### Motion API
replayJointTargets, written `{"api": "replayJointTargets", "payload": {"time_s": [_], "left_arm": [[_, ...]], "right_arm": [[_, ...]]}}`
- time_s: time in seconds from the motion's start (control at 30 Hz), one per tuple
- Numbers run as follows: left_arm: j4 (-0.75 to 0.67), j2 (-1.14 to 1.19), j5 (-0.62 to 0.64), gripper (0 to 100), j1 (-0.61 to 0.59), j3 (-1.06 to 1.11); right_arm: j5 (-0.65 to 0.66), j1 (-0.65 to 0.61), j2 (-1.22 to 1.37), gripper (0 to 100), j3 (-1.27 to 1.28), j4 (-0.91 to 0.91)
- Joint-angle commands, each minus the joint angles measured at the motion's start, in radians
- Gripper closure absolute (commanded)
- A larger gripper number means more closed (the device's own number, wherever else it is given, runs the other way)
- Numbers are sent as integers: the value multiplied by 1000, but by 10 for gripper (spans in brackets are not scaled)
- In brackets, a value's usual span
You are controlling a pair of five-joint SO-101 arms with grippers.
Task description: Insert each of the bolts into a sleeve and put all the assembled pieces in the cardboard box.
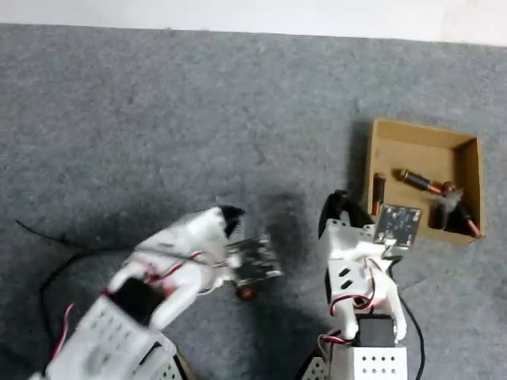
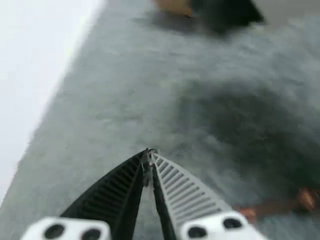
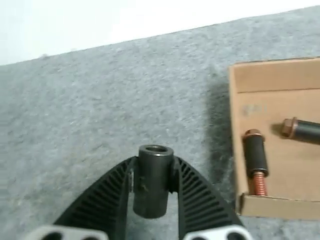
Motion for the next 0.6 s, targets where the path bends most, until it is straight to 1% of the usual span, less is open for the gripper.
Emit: {"api": "replayJointTargets", "payload": {"time_s": [0.0, 0.07, 0.13, 0.23, 0.33, 0.57], "left_arm": [[130, 375, -157, 995, 58, -189], [222, 541, -239, 995, 85, -265], [287, 677, -292, 991, 107, -328], [322, 812, -325, 925, 110, -387], [324, 871, -348, 887, 110, -414], [315, 888, -466, 888, 96, -410]], "right_arm": [[12, 28, -19, 994, -5, 2], [12, 28, -19, 994, -4, 1], [12, 28, -19, 994, -4, -7], [12, 30, -18, 994, 2, -54], [12, 30, -18, 994, 2, -54], [12, 30, -18, 994, 2, -54]]}}
